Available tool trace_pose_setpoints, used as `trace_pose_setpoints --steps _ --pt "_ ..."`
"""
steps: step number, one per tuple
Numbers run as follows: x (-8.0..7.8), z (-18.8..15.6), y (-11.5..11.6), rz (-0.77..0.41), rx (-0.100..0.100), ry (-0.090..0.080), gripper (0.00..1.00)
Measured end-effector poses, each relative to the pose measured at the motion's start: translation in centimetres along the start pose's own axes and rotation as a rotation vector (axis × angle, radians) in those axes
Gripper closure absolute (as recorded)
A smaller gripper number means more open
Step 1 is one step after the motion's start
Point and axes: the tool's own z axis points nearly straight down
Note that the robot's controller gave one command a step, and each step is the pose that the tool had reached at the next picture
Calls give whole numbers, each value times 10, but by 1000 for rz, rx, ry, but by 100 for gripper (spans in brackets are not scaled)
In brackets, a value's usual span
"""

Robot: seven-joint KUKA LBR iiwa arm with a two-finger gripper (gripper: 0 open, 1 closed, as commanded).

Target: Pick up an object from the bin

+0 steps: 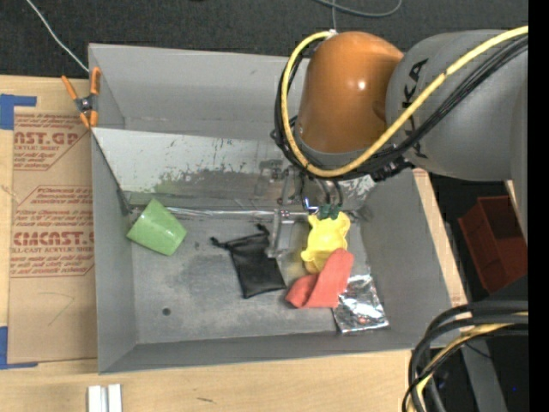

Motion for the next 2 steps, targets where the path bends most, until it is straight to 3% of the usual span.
trace_pose_setpoints --steps 1,2 --pt "-1 -5 -1 2 -1 -7 0" --pt "35 142 -27 122 -2 -3 0"
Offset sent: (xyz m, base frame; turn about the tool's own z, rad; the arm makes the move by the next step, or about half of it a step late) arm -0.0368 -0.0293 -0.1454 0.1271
